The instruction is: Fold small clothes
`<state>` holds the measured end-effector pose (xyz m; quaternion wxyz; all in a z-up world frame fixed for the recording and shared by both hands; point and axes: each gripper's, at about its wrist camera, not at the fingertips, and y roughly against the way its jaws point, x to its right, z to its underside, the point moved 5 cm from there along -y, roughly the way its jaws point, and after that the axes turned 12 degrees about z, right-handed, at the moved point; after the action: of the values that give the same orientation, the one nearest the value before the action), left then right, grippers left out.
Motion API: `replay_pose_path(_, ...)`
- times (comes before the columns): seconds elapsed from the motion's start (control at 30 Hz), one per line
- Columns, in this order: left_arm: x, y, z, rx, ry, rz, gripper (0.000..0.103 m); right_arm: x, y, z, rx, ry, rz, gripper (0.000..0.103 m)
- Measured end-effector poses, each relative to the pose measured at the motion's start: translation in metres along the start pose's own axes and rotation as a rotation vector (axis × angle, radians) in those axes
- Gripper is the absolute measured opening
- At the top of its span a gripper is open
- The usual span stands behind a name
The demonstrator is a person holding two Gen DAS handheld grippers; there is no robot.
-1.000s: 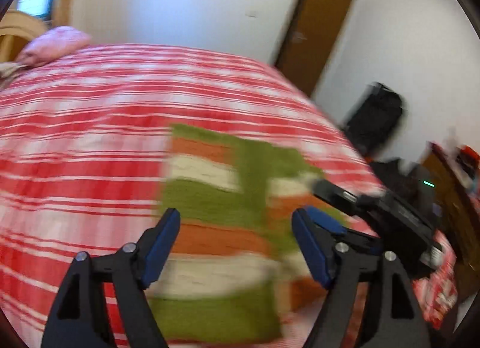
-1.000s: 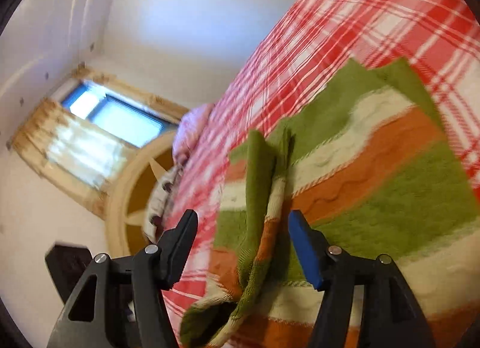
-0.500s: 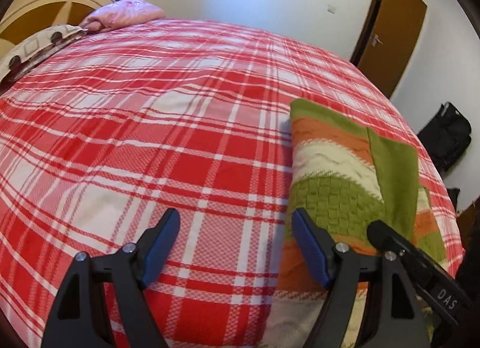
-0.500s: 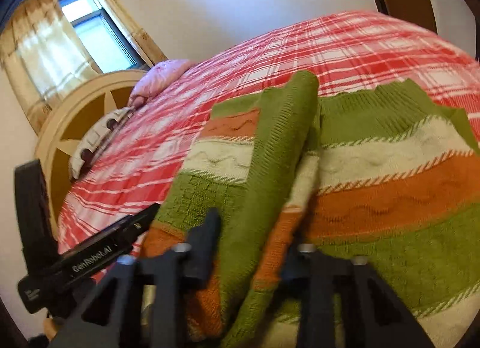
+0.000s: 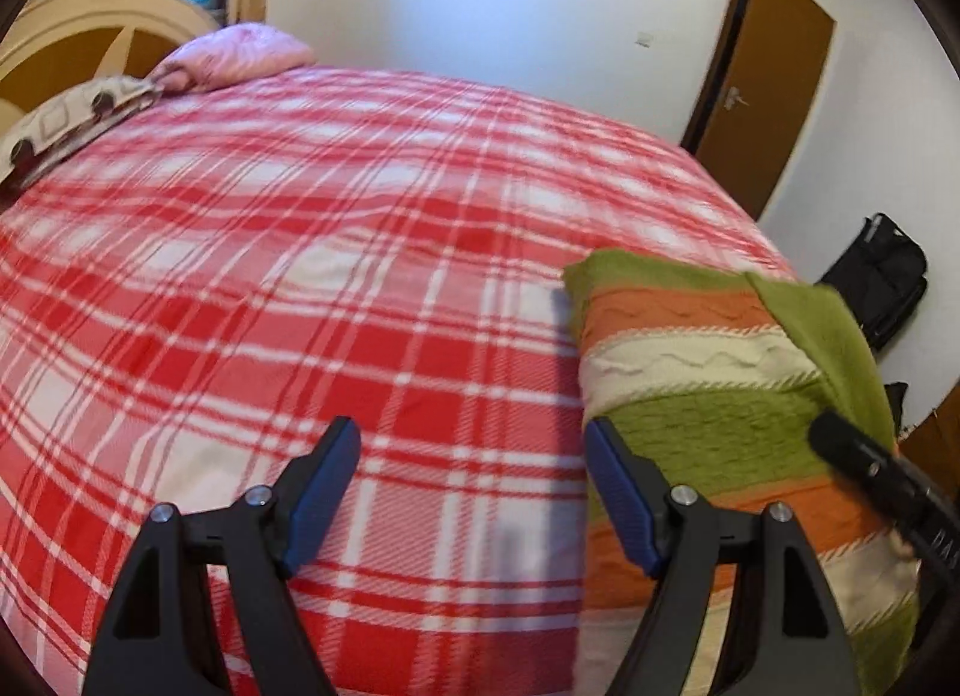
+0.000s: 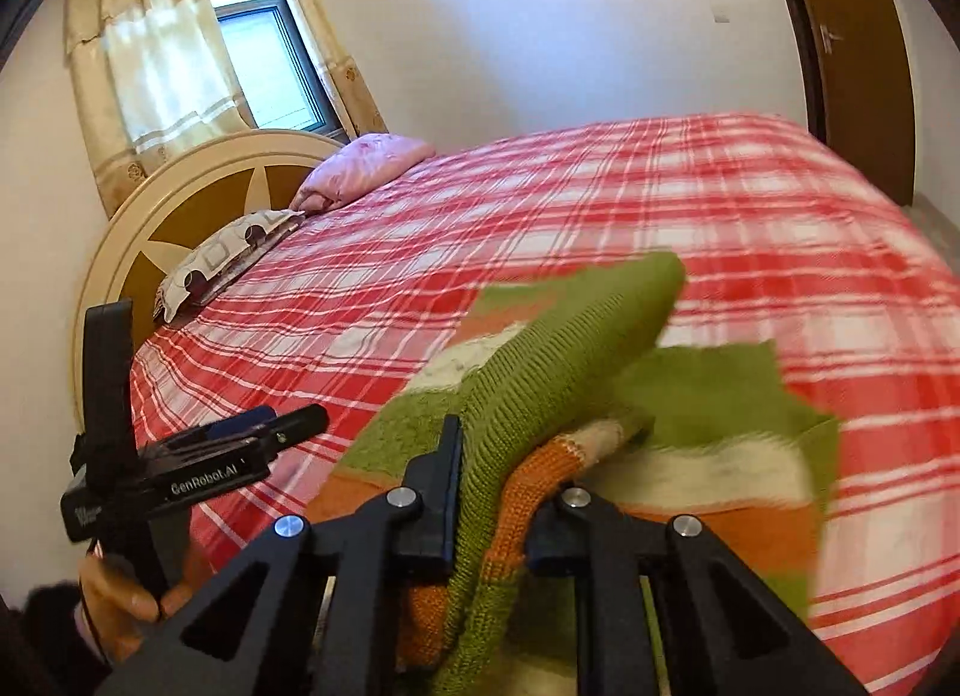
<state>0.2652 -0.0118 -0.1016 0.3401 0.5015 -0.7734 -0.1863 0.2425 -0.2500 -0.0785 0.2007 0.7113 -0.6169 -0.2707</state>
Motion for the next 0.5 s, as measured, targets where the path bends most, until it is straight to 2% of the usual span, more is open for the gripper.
replay_pose_path(0.07,0.012,-0.002,-0.003,0.001,-0.031,0.005,0.079,0.021,0.007,0.002,-0.008,0.026,0.032,0.015)
replay_pose_path(0.2,0.035,-0.014,0.001,-0.020,-0.069,0.031,0.079,0.063,0.003,0.027,-0.071,0.017,0.080,0.015)
replay_pose_path(0.3,0.055,-0.027,0.011,-0.046,-0.097,0.052,0.079,0.074,-0.012,0.052,-0.122,0.027,0.127,0.015)
replay_pose_path(0.5,0.081,-0.045,0.031,-0.078,-0.185,0.009,0.080,0.093,-0.019,0.067,-0.104,-0.114,0.062,0.015)
